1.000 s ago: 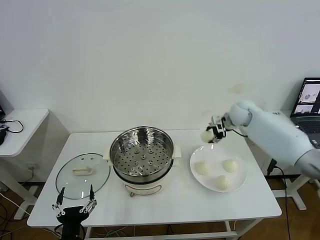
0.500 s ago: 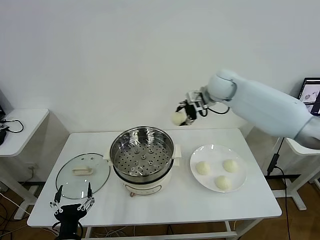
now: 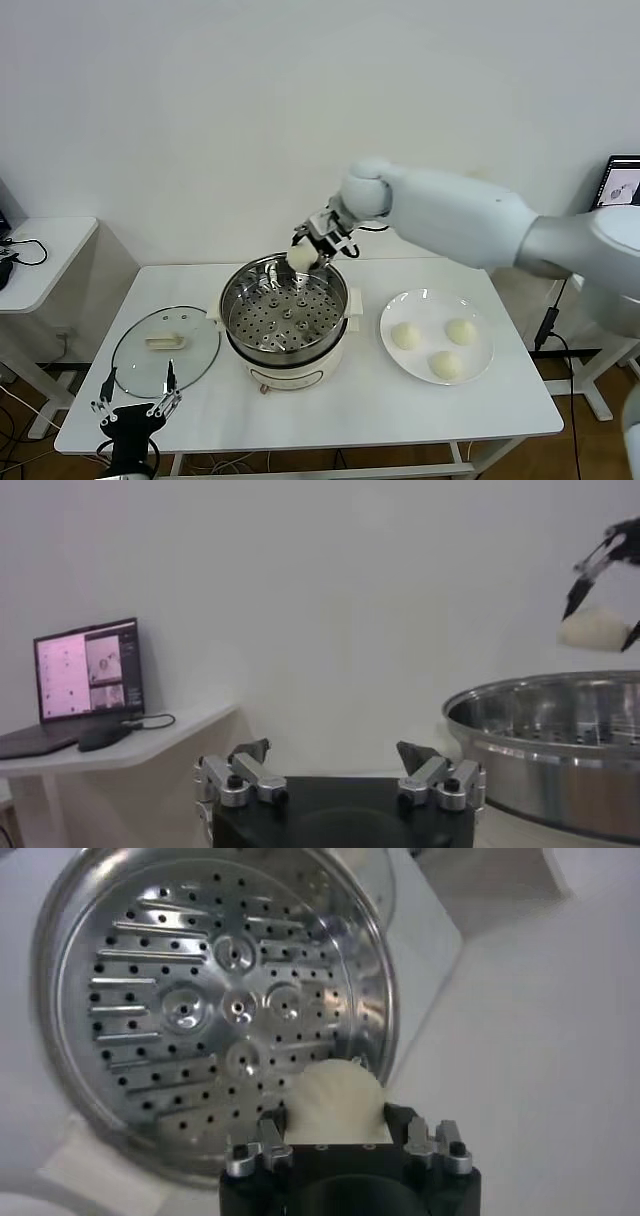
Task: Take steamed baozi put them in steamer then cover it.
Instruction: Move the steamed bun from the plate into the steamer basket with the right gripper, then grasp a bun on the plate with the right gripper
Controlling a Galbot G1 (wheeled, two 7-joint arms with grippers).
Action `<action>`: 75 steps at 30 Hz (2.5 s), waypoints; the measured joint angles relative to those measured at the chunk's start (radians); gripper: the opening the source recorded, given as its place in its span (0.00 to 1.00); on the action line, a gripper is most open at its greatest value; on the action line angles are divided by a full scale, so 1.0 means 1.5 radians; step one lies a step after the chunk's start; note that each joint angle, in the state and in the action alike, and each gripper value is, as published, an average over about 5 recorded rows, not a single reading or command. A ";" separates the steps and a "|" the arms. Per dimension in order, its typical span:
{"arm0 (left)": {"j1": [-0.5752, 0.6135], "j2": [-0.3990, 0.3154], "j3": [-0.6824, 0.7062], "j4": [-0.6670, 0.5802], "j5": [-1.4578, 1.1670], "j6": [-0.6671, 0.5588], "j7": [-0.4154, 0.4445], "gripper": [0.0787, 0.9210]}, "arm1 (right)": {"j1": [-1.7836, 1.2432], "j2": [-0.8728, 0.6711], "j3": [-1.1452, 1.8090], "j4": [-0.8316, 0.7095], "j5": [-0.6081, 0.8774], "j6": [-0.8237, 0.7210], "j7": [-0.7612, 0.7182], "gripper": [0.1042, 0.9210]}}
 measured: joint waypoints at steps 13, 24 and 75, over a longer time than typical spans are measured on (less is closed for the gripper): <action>-0.015 0.001 0.001 0.019 -0.002 -0.001 0.000 0.88 | -0.059 0.068 -0.006 -0.106 -0.134 0.137 0.027 0.64; -0.024 0.002 0.006 0.025 -0.002 -0.001 0.000 0.88 | -0.092 0.102 0.016 -0.171 -0.215 0.206 0.058 0.65; -0.012 0.037 0.015 -0.007 -0.007 0.051 -0.004 0.88 | -0.087 -0.475 0.076 0.350 0.050 -0.307 -0.073 0.88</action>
